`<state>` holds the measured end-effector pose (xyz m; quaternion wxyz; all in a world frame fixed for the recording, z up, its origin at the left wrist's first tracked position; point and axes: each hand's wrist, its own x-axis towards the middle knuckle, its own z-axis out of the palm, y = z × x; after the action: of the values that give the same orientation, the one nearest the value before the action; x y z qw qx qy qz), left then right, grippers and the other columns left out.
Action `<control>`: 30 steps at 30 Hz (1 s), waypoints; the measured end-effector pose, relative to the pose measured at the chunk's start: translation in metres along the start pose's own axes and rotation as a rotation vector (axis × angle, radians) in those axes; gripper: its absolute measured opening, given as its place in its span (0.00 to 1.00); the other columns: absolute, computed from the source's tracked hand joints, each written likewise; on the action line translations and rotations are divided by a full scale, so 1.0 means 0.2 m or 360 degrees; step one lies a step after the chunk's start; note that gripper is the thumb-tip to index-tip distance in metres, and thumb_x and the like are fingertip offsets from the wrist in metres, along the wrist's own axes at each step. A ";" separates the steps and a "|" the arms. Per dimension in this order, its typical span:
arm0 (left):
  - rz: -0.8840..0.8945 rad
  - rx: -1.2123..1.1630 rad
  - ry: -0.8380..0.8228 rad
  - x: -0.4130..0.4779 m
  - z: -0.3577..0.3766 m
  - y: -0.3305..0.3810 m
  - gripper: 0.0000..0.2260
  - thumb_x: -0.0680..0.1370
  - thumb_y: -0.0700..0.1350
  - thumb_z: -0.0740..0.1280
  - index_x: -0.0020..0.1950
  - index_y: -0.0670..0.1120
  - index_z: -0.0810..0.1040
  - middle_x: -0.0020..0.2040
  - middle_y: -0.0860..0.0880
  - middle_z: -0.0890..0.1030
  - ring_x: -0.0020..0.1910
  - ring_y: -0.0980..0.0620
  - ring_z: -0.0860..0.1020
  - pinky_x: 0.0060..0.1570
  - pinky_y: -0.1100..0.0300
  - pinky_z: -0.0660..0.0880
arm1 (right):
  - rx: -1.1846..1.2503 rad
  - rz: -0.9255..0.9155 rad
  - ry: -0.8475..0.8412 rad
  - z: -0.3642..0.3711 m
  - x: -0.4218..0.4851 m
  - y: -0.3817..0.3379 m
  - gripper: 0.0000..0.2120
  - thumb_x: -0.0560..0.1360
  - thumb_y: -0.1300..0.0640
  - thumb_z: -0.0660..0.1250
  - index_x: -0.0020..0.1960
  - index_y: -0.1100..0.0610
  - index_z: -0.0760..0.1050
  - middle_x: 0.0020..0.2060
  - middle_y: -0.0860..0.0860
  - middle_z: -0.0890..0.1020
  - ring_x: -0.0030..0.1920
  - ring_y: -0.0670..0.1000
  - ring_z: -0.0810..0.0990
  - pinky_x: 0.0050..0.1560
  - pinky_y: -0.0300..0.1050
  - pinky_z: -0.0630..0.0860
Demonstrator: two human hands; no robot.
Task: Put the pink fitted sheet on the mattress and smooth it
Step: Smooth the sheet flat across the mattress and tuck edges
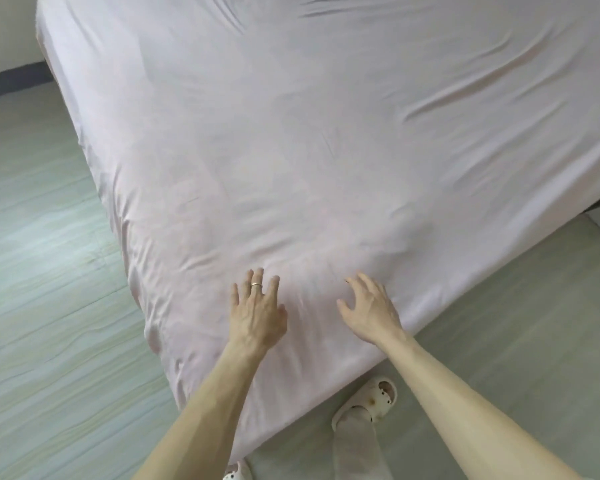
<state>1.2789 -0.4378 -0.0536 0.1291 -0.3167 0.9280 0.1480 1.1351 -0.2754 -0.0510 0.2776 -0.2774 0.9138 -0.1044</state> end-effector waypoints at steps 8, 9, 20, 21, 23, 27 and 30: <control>0.0173 -0.0050 0.0073 0.65 0.10 0.77 0.28 0.81 0.58 0.54 0.80 0.58 0.48 0.81 0.49 0.47 0.79 0.46 0.46 0.76 0.42 0.48 | -0.0014 -0.0143 0.0541 -0.45 0.66 0.48 0.30 0.80 0.43 0.57 0.79 0.52 0.56 0.81 0.52 0.49 0.80 0.53 0.45 0.79 0.54 0.48; 0.0185 -0.0066 0.0081 0.71 0.13 0.85 0.28 0.81 0.59 0.53 0.79 0.60 0.47 0.81 0.50 0.47 0.79 0.47 0.46 0.75 0.42 0.48 | -0.0055 -0.0143 0.0556 -0.50 0.72 0.58 0.32 0.80 0.40 0.56 0.80 0.51 0.53 0.81 0.51 0.46 0.80 0.53 0.42 0.79 0.56 0.46; -0.0016 0.0162 -0.0186 0.69 0.47 1.21 0.40 0.72 0.74 0.43 0.78 0.59 0.34 0.78 0.51 0.30 0.76 0.44 0.30 0.70 0.31 0.36 | -0.0018 0.0374 -0.0117 -0.42 0.58 1.53 0.51 0.70 0.21 0.52 0.79 0.43 0.31 0.76 0.49 0.26 0.74 0.52 0.23 0.69 0.78 0.39; -0.0024 0.0143 -0.0162 0.69 0.43 1.25 0.40 0.72 0.74 0.45 0.80 0.57 0.40 0.79 0.49 0.34 0.77 0.45 0.34 0.71 0.32 0.37 | -0.0003 0.0417 -0.0124 -0.44 0.56 1.51 0.51 0.71 0.23 0.54 0.79 0.47 0.33 0.77 0.52 0.28 0.75 0.55 0.23 0.68 0.77 0.38; 0.0012 0.0063 -0.0078 0.72 0.38 1.33 0.38 0.72 0.72 0.47 0.79 0.57 0.50 0.81 0.50 0.42 0.79 0.48 0.40 0.72 0.34 0.38 | 0.0021 0.0464 -0.0080 -0.46 0.55 1.45 0.48 0.75 0.30 0.58 0.81 0.53 0.39 0.78 0.57 0.33 0.76 0.58 0.26 0.70 0.75 0.38; 0.0337 0.0083 -0.0088 0.93 0.32 1.58 0.32 0.75 0.68 0.44 0.78 0.64 0.46 0.80 0.54 0.42 0.78 0.52 0.38 0.73 0.35 0.38 | 0.0087 0.0239 0.0522 -0.60 0.69 1.43 0.37 0.79 0.41 0.59 0.81 0.52 0.49 0.81 0.56 0.42 0.80 0.55 0.36 0.76 0.66 0.43; 0.0366 0.0268 -0.0213 1.04 0.40 1.72 0.30 0.77 0.68 0.48 0.77 0.67 0.44 0.80 0.53 0.42 0.78 0.47 0.38 0.69 0.28 0.41 | -0.0006 0.0133 0.0430 -0.55 0.71 1.64 0.34 0.80 0.37 0.53 0.81 0.46 0.45 0.80 0.50 0.38 0.79 0.51 0.33 0.76 0.69 0.45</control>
<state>0.9157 -0.2631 -0.1296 0.1990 -0.1857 0.9566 0.1043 0.8269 -0.0811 -0.1388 0.1557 -0.2232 0.9538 -0.1274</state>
